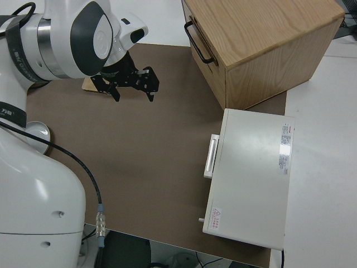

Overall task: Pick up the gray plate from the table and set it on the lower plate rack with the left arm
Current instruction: 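Lower the left gripper and grasp the gray plate's rim, then lift the gray plate and carry it toward the wooden rack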

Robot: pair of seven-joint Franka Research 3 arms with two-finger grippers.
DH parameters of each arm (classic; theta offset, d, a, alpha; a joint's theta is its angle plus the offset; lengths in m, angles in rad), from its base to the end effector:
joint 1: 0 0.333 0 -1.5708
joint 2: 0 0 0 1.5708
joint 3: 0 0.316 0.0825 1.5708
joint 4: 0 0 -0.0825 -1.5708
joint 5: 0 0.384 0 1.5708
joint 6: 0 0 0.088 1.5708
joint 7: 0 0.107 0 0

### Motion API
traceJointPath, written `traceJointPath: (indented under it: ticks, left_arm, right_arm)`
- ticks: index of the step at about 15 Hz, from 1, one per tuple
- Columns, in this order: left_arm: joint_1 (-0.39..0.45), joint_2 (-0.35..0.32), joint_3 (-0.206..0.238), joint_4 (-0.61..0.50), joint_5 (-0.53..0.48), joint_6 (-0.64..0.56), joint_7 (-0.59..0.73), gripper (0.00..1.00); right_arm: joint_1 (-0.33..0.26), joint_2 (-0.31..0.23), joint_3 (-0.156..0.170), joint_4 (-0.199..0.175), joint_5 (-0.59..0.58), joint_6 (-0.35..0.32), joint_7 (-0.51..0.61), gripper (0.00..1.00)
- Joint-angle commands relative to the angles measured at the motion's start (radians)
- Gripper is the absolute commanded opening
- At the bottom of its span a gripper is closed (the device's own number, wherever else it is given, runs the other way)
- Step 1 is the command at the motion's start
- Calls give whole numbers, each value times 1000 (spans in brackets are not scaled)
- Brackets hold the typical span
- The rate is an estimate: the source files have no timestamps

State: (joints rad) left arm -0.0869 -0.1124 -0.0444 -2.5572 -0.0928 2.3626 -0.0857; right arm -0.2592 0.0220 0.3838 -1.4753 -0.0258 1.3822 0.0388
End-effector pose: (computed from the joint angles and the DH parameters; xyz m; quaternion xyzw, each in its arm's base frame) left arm 0.4313 -0.0578 0.3008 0.9987 0.0118 -0.0439 0.0241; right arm 0.5375 0.0615 0.6421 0.9975 0.0413 -0.0558 0.0133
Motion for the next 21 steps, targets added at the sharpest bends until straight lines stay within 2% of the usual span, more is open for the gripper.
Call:
traceJointPath:
  ticks: [1, 6, 15, 19, 21]
  left_arm:
    - [-5, 0, 6, 23, -1, -14, -2, 0]
    - [6, -4, 18, 162, -1, -201, 9, 0]
    - [10, -15, 21, 480, 2, -586, -11, 0]
    - [13, -13, 23, 592, 8, -707, -32, 0]
    - [13, -12, 23, 614, 11, -735, -32, 0]
  right_arm:
    - [-23, -2, 21, 7, -6, -11, 12, 983]
    - [-23, -2, 21, 6, -6, -11, 12, 983]
    - [-23, -2, 21, 7, -6, -11, 12, 983]
    - [-23, -2, 21, 7, -6, -11, 12, 983]
    - [-23, -2, 20, 7, -6, -12, 12, 983]
